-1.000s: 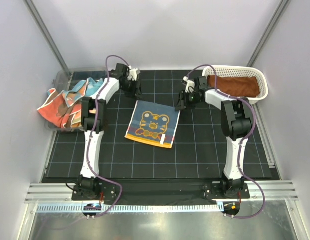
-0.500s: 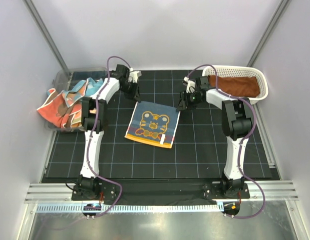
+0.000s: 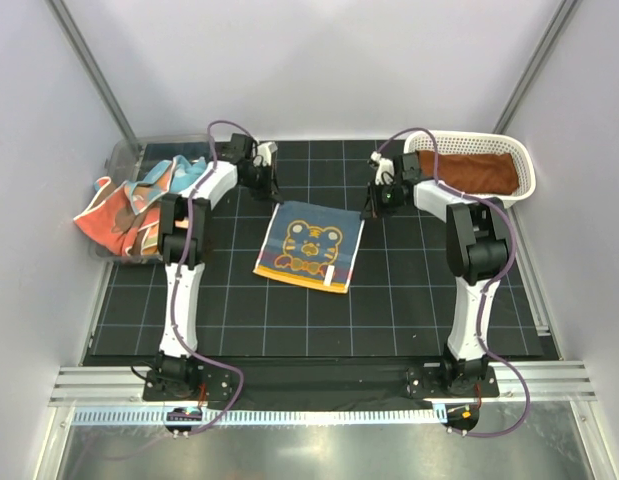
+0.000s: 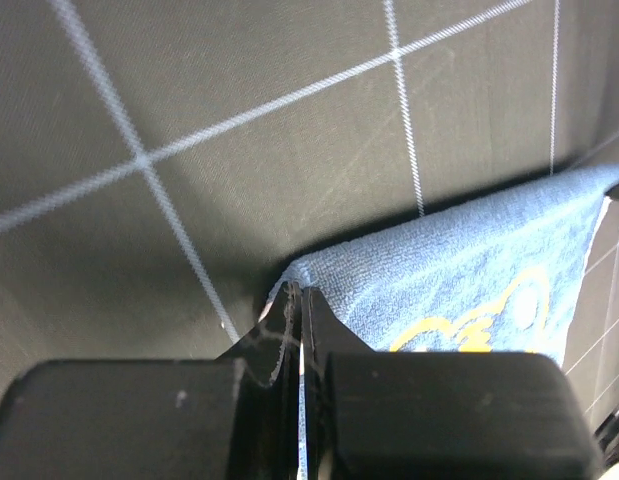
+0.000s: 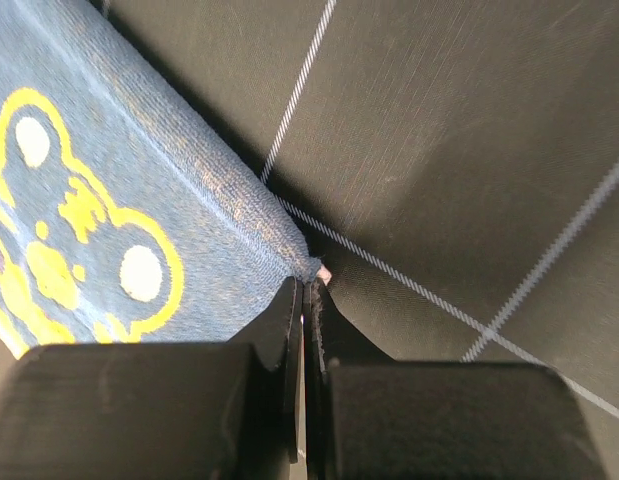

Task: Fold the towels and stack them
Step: Fold the towel

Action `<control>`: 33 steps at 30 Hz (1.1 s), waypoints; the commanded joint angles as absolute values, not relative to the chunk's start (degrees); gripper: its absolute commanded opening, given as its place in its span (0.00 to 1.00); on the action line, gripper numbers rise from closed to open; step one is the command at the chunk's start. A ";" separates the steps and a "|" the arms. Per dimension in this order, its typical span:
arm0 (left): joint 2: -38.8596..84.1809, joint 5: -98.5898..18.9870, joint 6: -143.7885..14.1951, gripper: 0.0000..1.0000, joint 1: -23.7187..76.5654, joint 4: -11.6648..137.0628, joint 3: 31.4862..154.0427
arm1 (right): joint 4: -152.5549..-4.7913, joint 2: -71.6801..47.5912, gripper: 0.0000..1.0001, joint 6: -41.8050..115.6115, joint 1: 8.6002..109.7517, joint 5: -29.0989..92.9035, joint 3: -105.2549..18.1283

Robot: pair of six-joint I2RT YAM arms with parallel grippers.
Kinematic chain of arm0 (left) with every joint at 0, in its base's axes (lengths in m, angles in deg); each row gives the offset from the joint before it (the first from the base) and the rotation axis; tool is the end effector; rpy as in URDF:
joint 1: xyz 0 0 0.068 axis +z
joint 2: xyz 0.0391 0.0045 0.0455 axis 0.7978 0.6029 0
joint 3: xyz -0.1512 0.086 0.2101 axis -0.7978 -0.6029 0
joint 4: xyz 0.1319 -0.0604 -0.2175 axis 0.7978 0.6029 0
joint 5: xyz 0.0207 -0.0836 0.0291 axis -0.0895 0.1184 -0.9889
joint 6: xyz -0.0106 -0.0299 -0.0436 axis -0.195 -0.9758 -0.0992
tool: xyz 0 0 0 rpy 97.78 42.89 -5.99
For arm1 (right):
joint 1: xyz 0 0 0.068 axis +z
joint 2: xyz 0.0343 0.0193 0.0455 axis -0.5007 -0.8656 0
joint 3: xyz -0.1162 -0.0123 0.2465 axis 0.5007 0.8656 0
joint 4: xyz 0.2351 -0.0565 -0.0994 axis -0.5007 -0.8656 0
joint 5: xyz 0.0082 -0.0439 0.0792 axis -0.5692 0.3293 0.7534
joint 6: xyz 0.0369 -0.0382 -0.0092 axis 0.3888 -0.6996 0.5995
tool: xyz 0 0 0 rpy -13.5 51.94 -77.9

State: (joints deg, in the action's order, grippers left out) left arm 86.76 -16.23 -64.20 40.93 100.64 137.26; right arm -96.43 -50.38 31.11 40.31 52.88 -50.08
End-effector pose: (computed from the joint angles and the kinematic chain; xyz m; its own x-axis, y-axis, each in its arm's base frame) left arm 0.5086 -0.1272 0.1561 -0.9050 0.0267 -0.4245 0.2774 0.7937 -0.5414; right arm 0.4303 0.0952 0.1560 -0.8195 -0.1326 -0.5576 -0.4081 0.8181 0.4052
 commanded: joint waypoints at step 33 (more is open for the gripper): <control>58.36 -21.08 -71.76 0.00 40.79 81.15 104.28 | -83.44 -15.88 0.01 41.86 48.23 43.33 -22.96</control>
